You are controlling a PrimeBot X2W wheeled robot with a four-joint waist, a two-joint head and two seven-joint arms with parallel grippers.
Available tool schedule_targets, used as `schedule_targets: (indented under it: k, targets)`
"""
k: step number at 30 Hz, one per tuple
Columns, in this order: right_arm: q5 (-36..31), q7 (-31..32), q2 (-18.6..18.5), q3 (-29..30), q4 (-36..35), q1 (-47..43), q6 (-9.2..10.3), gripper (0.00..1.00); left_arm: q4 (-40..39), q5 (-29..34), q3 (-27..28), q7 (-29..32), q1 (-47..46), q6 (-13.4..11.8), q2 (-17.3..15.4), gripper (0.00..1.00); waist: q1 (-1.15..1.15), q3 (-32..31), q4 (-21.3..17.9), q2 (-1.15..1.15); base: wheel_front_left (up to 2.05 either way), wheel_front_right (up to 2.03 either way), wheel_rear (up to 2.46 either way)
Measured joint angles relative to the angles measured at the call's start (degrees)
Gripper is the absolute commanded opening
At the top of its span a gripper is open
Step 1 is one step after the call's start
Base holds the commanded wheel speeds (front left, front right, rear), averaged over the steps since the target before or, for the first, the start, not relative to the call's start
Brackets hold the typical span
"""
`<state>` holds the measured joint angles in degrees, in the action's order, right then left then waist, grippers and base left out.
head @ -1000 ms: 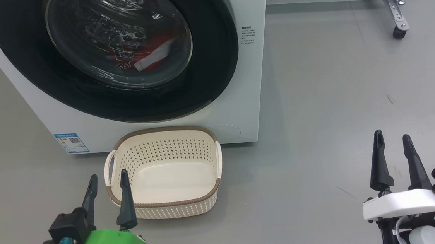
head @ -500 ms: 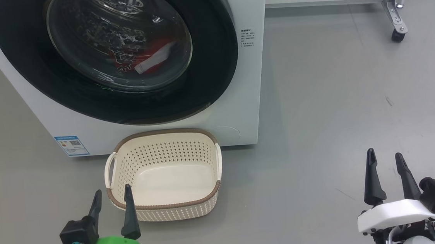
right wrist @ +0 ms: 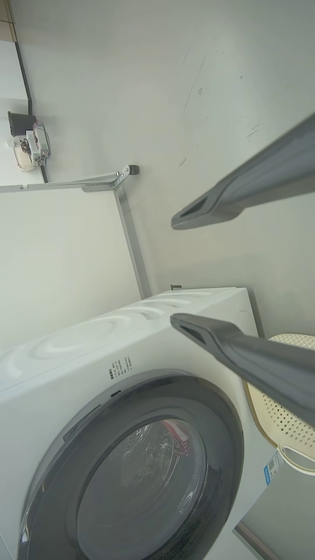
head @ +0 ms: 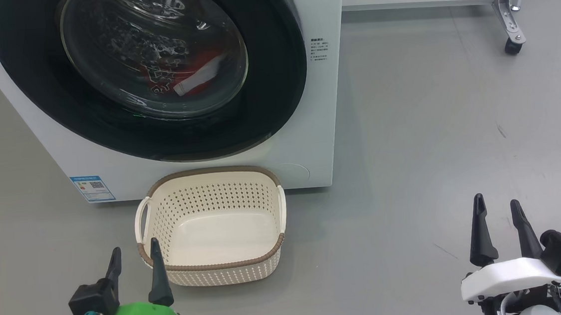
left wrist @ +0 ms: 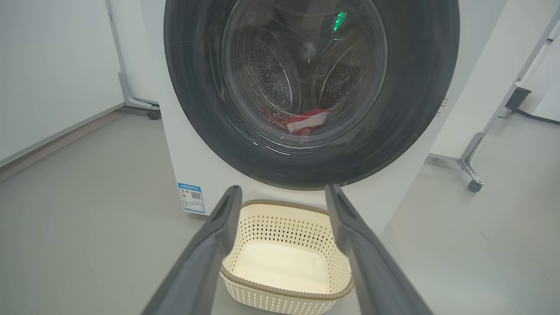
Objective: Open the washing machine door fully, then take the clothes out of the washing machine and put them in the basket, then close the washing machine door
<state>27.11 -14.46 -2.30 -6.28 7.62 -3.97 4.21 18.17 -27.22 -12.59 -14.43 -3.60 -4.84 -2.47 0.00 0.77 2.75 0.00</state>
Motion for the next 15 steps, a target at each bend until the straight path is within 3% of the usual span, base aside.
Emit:
schedule_targets:
  k: [15]
  targets:
    - [0.07, 0.0, 0.0, -0.01, 0.36, 0.3, 0.04, 1.0, 0.49, 0.0, -0.24, 0.0, -0.72, -0.26, 0.01, 1.0, 0.0, 0.22, 0.14, 0.0, 0.0, 0.0, 0.0]
